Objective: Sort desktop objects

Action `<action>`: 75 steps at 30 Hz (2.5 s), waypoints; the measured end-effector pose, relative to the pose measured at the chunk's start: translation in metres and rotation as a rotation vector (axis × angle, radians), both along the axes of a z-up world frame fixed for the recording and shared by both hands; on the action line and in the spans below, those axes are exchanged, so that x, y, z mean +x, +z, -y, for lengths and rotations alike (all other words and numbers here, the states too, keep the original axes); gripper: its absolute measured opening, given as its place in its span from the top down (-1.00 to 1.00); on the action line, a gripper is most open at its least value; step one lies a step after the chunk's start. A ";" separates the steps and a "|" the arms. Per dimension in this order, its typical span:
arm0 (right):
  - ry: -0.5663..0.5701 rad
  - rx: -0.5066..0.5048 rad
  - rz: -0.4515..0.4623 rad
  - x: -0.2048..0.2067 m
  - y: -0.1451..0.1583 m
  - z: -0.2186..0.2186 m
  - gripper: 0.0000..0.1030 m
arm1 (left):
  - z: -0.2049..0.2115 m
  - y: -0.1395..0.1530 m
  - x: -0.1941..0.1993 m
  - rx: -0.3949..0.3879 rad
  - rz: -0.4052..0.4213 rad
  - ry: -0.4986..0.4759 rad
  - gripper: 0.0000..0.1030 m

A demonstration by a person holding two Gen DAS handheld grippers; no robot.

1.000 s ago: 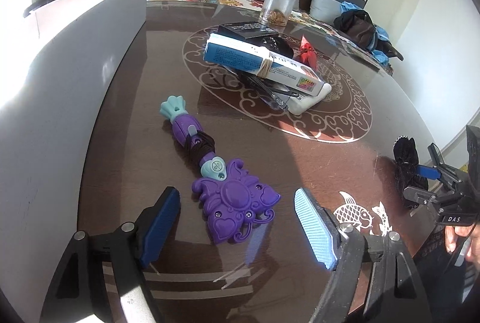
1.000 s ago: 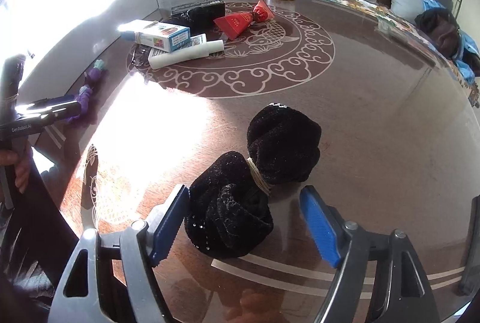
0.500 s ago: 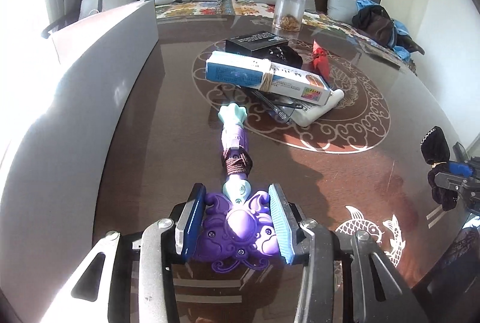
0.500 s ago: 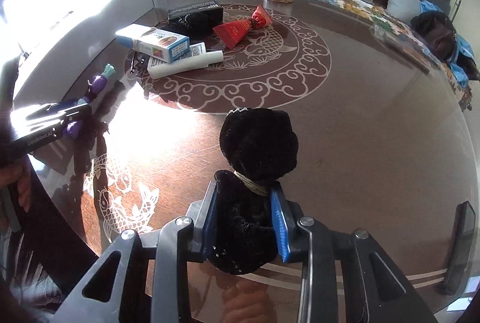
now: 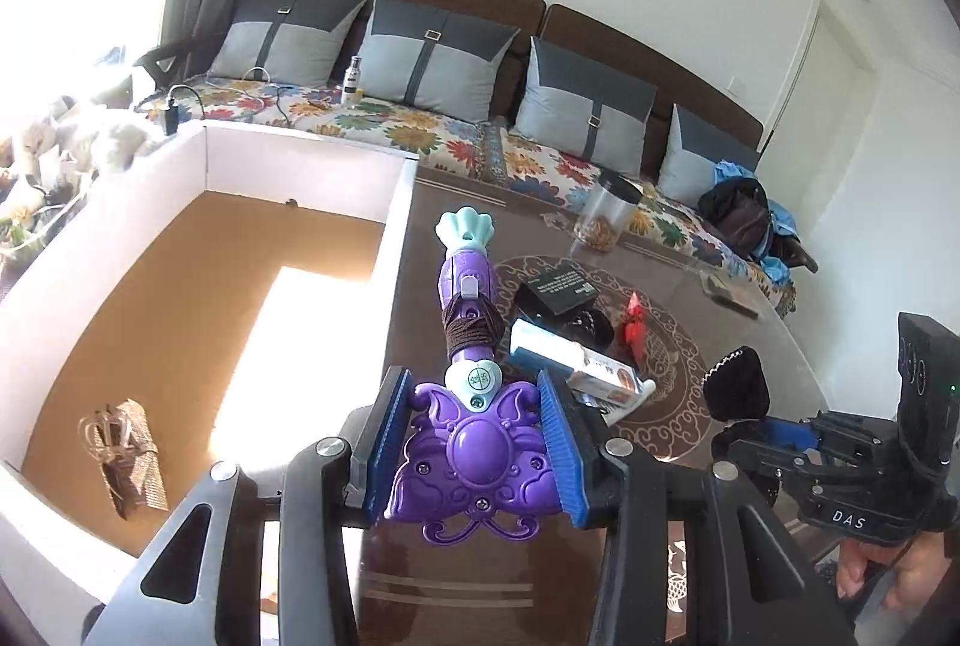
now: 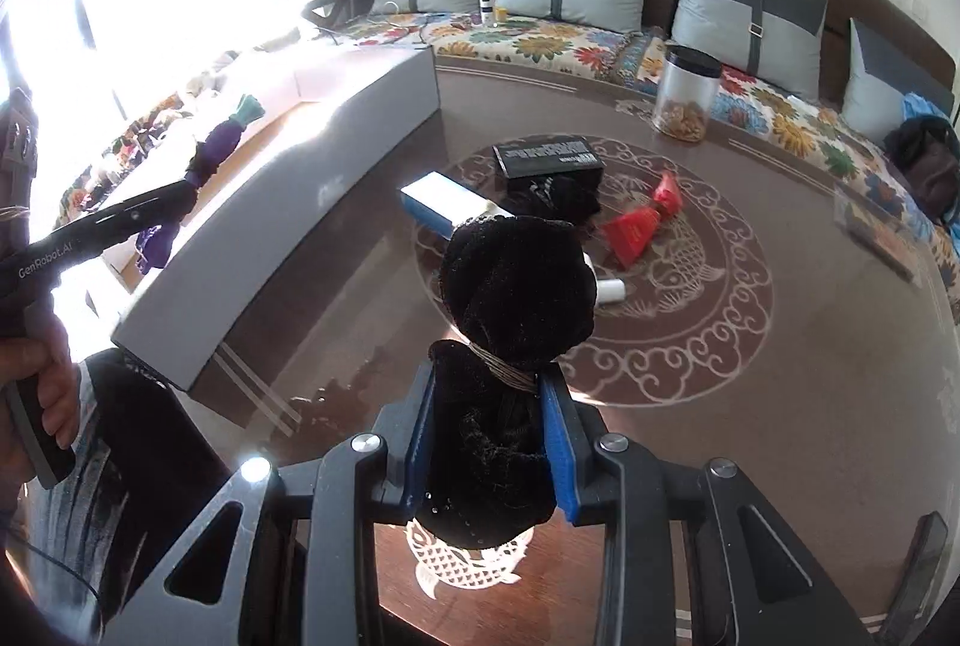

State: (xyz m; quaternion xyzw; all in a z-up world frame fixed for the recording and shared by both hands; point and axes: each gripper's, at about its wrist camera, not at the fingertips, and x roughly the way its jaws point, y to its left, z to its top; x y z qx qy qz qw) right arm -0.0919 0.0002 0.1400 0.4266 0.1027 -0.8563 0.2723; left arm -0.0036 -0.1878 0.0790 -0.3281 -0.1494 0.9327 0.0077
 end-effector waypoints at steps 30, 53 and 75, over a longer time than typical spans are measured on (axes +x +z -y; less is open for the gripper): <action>0.108 -0.036 -0.162 -0.020 -0.021 0.158 -0.83 | 0.054 -0.020 0.007 -0.144 0.101 0.078 -0.42; -0.491 0.076 -0.001 -0.043 -0.137 -0.159 -0.88 | -0.185 -0.152 -0.068 -0.199 0.281 -0.284 -0.85; -0.502 0.079 0.004 -0.046 -0.139 -0.155 -1.00 | -0.181 -0.161 -0.090 -0.298 0.240 -0.266 -1.00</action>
